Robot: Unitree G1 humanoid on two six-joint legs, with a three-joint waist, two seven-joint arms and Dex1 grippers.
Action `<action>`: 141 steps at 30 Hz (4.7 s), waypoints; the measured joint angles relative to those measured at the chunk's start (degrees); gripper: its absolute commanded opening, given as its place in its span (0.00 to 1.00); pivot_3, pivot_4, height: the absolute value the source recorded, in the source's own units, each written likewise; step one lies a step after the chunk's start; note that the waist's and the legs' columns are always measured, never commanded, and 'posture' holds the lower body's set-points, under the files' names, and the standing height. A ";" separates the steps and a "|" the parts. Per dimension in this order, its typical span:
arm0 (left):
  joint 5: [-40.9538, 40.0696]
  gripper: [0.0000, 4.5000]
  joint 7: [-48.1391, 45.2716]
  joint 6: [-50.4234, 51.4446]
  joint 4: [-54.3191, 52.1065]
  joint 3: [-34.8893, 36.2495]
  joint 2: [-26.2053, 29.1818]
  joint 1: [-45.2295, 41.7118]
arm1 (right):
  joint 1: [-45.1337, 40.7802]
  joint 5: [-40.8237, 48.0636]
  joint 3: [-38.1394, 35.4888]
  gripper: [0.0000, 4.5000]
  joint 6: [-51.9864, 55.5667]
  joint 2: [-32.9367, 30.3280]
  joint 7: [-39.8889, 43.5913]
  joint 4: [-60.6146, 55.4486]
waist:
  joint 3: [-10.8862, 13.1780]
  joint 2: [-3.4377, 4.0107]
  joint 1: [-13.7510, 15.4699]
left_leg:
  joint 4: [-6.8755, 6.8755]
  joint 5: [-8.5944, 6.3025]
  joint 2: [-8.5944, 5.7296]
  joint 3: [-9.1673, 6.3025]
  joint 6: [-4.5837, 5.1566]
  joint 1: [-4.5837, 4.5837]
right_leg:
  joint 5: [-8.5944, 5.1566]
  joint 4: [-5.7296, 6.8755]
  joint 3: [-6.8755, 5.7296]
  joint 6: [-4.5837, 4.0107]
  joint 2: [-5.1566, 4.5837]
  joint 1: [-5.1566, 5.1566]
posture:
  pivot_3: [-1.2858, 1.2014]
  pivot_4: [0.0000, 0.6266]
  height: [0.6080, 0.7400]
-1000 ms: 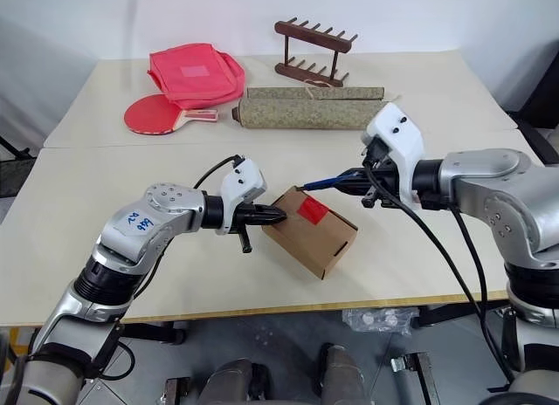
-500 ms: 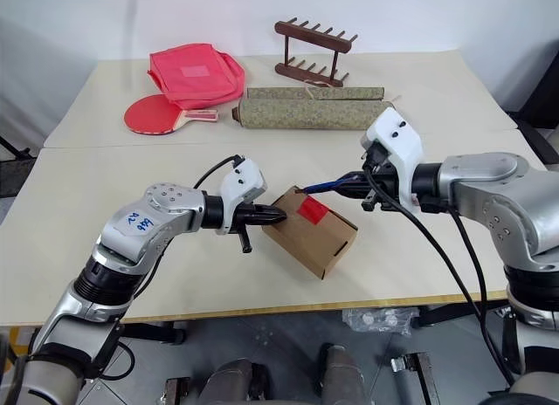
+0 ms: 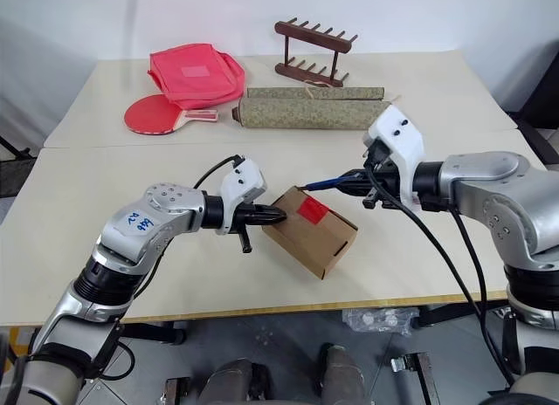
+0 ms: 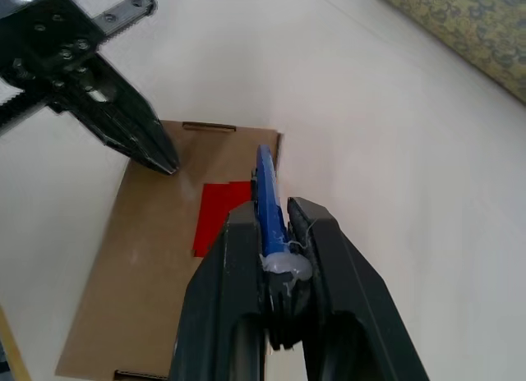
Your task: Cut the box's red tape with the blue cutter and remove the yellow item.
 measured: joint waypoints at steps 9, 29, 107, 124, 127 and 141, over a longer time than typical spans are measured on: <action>0.01 0.01 -0.05 -0.01 0.00 0.00 0.00 0.00 | -0.24 -0.39 0.01 0.04 -0.99 -0.02 0.52 0.59 | 0.00 0.00 0.01 | 0.00 0.00 0.00 0.00 0.00 0.00 | 0.00 0.00 0.00 0.00 0.00 0.00 | 0.52 0.24 1.00; 0.01 0.01 -0.07 0.01 -0.01 0.00 0.04 0.00 | 1.44 -0.43 0.03 0.04 -0.94 -0.29 1.07 0.15 | 0.00 0.00 0.00 | 0.01 0.00 0.00 0.00 0.00 0.00 | 0.00 0.00 0.00 0.00 0.00 0.00 | 0.52 0.24 1.00; 0.04 0.01 -0.69 1.56 -1.28 0.05 0.78 0.00 | -2.85 -2.06 1.98 0.04 -2.27 -0.26 3.49 3.62 | 0.00 0.00 -0.01 | 0.03 0.00 0.00 0.00 0.00 0.00 | 0.00 0.02 0.00 0.00 0.00 0.00 | 0.52 0.24 1.00; 0.16 0.01 -0.74 1.99 -1.62 0.12 0.81 0.00 | -1.29 -2.26 2.03 0.04 -2.26 -0.28 3.50 3.36 | 0.00 0.00 0.00 | 0.03 0.00 0.00 0.00 0.00 0.00 | 0.00 0.02 0.00 0.00 0.00 0.00 | 0.52 0.24 1.00; 0.17 0.01 -0.74 1.99 -1.62 0.11 0.81 0.00 | -0.87 -2.28 2.07 0.04 -2.26 -0.29 3.54 3.36 | 0.00 0.00 0.00 | 0.03 0.00 0.00 0.00 0.00 0.00 | 0.00 0.02 0.00 0.00 0.00 0.00 | 0.52 0.24 1.00; 0.20 0.01 -0.70 1.94 -1.59 0.11 0.75 0.00 | -1.18 -2.21 2.09 0.04 -1.94 -0.88 4.05 2.45 | 0.00 0.00 0.01 | 0.03 0.00 0.00 0.00 0.00 0.00 | 0.00 0.02 0.00 0.00 0.00 0.00 | 0.52 0.24 1.00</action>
